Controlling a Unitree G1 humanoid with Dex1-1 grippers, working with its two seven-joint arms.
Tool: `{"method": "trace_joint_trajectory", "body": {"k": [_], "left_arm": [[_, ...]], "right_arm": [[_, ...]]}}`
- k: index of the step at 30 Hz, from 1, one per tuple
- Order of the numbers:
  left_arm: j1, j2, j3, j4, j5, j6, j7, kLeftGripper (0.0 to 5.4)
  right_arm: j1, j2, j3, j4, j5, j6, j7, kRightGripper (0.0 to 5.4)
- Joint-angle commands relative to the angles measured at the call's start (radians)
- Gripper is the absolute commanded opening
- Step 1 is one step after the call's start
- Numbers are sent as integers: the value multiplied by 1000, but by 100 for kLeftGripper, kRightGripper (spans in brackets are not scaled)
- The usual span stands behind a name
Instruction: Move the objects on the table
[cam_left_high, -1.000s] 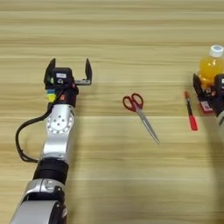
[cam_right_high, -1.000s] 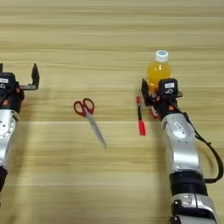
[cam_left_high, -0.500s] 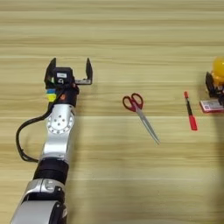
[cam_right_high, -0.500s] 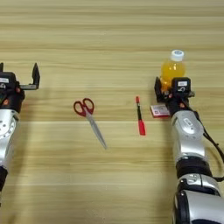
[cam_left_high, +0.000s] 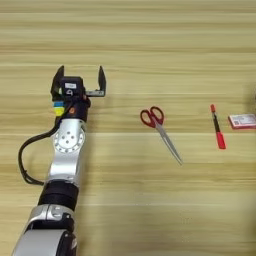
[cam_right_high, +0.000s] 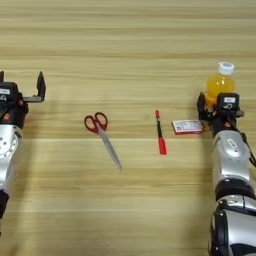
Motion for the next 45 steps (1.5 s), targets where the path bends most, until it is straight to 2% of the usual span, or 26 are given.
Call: {"method": "trace_joint_trajectory", "body": {"k": [1,8,15,24,28,45], "left_arm": [[7,-5,-9,-14,6,3,-1,540],[11,-5,-9,-19,3,4,0,540],[13,-6,-8,-23,-1,6,-2,540],[15,-6,-5,-27,-5,15,-4,540],[7,-2,15,0,-21,19,-1,540],[-15,18,48,107,-18,-12,7,540]], "right_arm": [[-8,-49,-26,25,13,-34,-20,345],[-1,-68,-39,77,14,-49,-28,344],[2,-24,-17,112,8,-71,-22,344],[3,5,4,128,8,-77,-14,344],[2,11,2,138,17,-73,-10,344],[-4,14,11,161,21,-83,-7,344]]}}
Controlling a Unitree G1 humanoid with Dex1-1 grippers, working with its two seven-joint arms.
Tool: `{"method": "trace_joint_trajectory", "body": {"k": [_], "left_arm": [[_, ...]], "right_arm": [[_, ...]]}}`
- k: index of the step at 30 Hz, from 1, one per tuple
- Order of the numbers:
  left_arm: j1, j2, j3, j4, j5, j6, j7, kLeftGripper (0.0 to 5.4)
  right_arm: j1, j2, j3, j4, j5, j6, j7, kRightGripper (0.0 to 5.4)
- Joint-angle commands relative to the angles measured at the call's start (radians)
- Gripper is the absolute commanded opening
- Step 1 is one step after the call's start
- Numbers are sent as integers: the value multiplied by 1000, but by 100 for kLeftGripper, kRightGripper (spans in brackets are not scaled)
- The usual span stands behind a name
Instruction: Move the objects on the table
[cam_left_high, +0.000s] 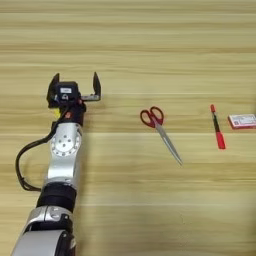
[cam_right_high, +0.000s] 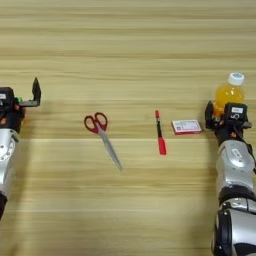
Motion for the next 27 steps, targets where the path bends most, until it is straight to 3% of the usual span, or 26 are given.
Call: {"method": "trace_joint_trajectory", "body": {"k": [1,10,24,27], "left_arm": [[-22,13,7,38,1,-14,3,540],[-26,17,9,55,1,-25,5,540],[-34,24,15,103,-2,-42,5,540],[-36,25,16,108,-2,-45,4,540]], "right_arm": [[-2,10,8,14,1,9,7,344],[-1,11,12,12,0,8,8,344],[-2,12,15,11,3,5,8,522],[-3,10,13,9,5,5,5,536]]}}
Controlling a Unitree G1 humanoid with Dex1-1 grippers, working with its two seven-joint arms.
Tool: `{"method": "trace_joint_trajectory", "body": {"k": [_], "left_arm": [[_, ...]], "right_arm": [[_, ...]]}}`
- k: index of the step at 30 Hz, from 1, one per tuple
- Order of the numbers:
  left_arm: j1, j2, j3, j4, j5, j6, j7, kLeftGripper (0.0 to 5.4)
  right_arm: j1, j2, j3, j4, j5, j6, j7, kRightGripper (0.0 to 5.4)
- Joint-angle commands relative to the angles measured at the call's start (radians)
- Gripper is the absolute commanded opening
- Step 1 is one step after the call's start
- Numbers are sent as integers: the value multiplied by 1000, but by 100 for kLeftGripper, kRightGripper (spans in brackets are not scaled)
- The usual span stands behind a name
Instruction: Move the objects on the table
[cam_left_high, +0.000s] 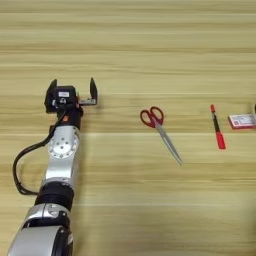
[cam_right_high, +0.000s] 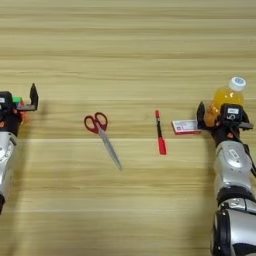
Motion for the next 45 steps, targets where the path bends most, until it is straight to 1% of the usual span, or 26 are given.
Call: {"method": "trace_joint_trajectory", "body": {"k": [1,16,23,29,45], "left_arm": [[-13,7,3,13,-2,-11,1,540],[-14,12,12,30,-9,-18,-4,540],[-8,6,10,20,-8,-19,-1,540],[-7,5,9,19,-7,-21,1,540],[-6,6,9,17,-8,-22,-1,540]], "right_arm": [[-4,3,-1,1,5,5,-2,536],[-4,-4,-13,-6,12,6,-8,536],[6,-6,-23,-40,20,6,-7,536],[26,-3,-22,-141,34,8,-1,536],[93,1,-26,-412,56,84,-13,536]]}}
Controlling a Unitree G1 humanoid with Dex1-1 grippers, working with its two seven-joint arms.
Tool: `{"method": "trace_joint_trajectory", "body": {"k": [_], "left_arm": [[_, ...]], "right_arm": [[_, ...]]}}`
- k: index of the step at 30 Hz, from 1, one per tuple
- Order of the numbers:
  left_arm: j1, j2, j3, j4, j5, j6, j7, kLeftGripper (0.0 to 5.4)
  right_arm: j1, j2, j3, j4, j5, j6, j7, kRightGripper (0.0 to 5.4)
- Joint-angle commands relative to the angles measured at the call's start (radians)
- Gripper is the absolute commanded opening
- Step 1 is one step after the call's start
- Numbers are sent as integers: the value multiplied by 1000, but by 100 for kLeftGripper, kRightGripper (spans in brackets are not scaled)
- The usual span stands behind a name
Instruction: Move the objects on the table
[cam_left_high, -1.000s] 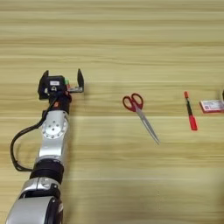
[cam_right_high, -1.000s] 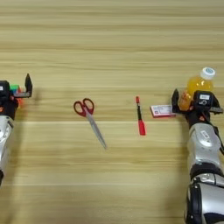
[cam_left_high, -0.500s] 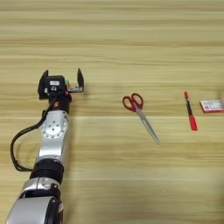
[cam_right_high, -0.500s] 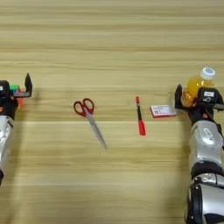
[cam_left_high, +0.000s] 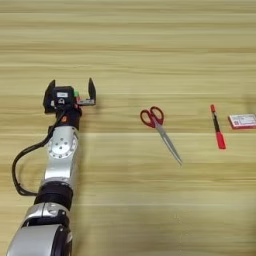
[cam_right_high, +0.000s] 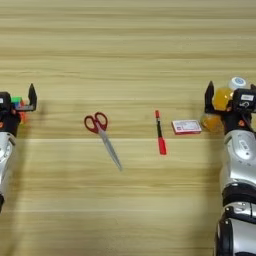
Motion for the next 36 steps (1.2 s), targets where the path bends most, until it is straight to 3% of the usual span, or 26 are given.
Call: {"method": "trace_joint_trajectory", "body": {"k": [1,16,22,36], "left_arm": [[-1,1,1,-4,-4,-6,-1,540],[1,-1,0,-8,-3,-7,2,540],[3,-1,1,-13,-4,-8,2,540],[4,-3,2,-21,-5,-4,4,540]], "right_arm": [[24,3,-6,-76,12,35,-6,536],[128,23,4,-439,14,142,-31,536],[184,45,51,-626,16,214,-8,536],[260,66,172,-787,4,320,88,536]]}}
